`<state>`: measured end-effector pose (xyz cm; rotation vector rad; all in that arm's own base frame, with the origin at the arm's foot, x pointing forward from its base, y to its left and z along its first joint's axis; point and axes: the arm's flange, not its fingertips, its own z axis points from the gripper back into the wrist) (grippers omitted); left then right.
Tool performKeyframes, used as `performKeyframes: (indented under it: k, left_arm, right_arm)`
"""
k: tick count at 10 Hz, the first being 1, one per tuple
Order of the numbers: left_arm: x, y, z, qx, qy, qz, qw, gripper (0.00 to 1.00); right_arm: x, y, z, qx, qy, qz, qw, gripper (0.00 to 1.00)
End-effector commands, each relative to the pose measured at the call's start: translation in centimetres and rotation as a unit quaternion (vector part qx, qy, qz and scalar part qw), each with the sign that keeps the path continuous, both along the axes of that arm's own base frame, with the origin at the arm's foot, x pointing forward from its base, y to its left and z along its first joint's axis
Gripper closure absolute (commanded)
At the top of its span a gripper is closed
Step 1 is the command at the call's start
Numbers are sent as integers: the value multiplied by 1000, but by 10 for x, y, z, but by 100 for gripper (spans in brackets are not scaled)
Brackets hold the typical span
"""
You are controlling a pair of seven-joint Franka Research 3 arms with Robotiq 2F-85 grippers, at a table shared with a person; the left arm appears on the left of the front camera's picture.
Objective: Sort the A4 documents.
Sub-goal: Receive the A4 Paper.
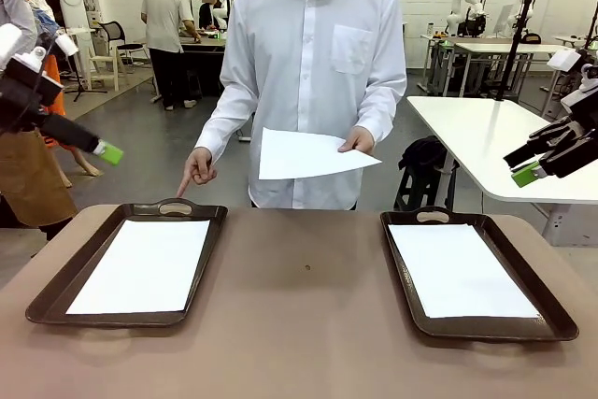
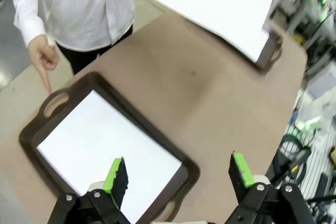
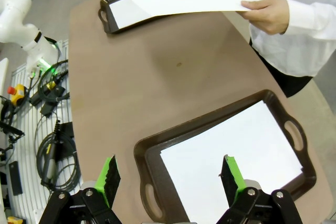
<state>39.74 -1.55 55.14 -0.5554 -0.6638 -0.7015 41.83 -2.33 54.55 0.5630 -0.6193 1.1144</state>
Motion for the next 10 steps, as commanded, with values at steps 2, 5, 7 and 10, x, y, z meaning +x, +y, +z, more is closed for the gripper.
performKeyframes:
  k: [2,5,7,10]
  left_arm:
    - [67,-5,-17,-132,76,70,986,0]
    - [136,-30,-56,-220,179,101,954,0]
    - [171,-39,-79,-286,221,118,925,0]
    - [200,-54,-90,-336,232,141,902,0]
  right_arm:
    - [0,1,-1,-5,-1,0,1000,0]
    - [0,1,-1,-5,-1,0,1000,0]
    - [0,1,-1,-5,-1,0,1000,0]
    - [0,1,-1,-5,-1,0,1000,0]
